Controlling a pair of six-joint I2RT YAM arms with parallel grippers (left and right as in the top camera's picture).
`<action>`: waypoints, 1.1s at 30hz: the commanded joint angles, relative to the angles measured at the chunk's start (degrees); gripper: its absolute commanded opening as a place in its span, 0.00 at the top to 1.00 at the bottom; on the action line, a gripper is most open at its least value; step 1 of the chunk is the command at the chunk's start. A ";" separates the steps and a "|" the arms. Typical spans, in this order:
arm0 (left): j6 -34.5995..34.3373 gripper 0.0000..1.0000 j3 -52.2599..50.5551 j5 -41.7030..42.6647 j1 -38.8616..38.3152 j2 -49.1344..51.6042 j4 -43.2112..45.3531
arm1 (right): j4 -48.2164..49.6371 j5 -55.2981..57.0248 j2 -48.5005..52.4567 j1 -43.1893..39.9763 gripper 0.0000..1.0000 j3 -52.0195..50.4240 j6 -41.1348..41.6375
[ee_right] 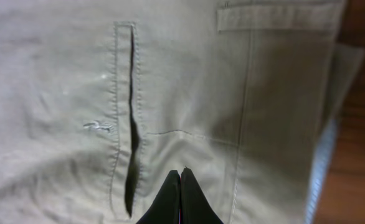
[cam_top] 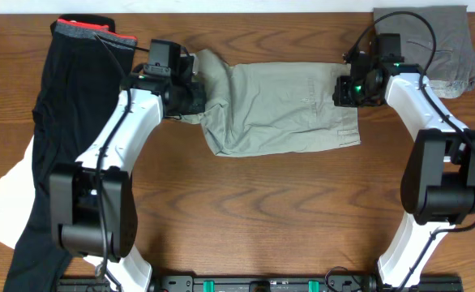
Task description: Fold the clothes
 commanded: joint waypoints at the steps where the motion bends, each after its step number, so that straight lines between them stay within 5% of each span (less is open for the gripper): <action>1: 3.17 0.94 3.54 -10.67 0.70 -2.86 -4.02 | 0.81 -1.84 1.20 0.68 0.99 -0.48 -0.83; 14: 7.89 0.94 9.66 -12.76 7.78 -5.44 -13.38 | 2.64 -1.88 2.93 1.25 0.99 -0.48 -0.81; 33: 8.28 0.94 16.39 -14.21 8.09 -5.44 -17.77 | 8.24 -4.76 4.57 3.89 0.99 -0.48 -0.85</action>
